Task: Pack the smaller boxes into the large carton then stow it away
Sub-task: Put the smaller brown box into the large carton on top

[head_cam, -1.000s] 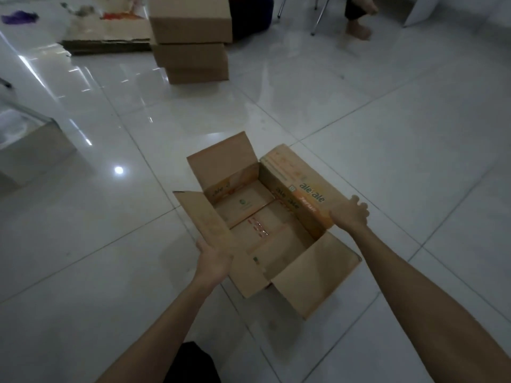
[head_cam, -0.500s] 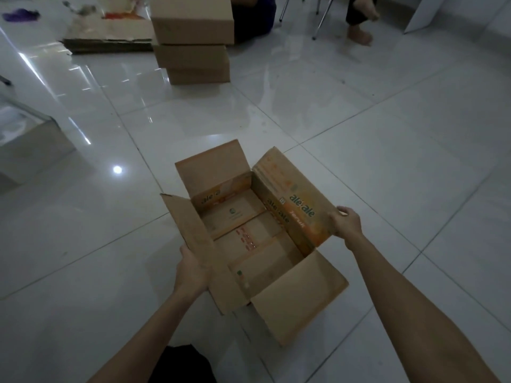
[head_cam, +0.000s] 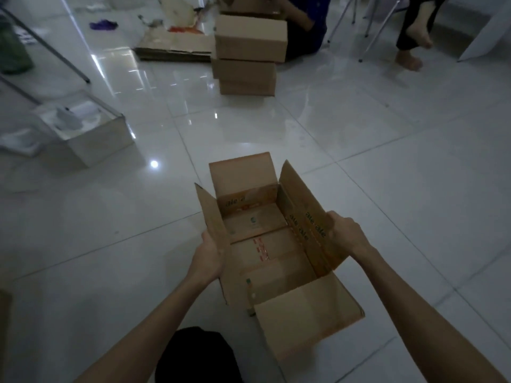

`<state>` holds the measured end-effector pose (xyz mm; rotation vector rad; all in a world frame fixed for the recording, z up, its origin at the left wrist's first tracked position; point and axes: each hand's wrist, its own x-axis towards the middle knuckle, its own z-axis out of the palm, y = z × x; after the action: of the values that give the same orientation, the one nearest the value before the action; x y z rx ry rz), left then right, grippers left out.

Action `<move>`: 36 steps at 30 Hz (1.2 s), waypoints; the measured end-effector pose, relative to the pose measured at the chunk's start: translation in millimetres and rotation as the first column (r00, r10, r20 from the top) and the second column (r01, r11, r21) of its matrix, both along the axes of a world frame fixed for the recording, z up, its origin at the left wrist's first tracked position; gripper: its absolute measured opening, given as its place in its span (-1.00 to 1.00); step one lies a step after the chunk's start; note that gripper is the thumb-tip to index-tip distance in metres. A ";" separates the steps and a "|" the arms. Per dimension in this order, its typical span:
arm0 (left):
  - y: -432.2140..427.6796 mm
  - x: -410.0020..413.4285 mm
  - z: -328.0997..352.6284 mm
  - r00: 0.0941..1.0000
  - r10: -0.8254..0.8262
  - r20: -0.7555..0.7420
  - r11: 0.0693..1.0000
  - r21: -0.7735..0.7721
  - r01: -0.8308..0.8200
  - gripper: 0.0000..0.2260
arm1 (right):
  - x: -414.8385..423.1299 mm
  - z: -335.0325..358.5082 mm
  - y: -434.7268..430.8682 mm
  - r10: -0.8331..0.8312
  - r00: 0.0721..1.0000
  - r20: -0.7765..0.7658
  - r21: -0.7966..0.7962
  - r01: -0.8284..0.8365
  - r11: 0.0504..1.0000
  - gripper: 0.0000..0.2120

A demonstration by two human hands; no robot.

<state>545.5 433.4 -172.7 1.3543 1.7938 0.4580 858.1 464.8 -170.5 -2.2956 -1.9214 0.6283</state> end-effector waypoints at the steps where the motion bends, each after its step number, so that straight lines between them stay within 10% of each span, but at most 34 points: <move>1: -1.9 -10.2 7.1 1.000 0.001 -0.015 1.000 0.014 0.000 -0.62 | -10.2 6.7 -3.5 0.014 1.000 0.002 0.004 -0.014 1.000 -0.79; 36: -276.3 -489.6 266.4 0.812 0.460 -0.358 0.880 0.307 -0.363 -0.66 | -480.0 271.6 -135.1 0.686 0.711 -0.156 0.363 -0.604 0.709 -0.70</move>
<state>55.8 157.1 93.7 1.2720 2.4891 0.6547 378.1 329.7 101.0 -1.2232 -2.4594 0.6209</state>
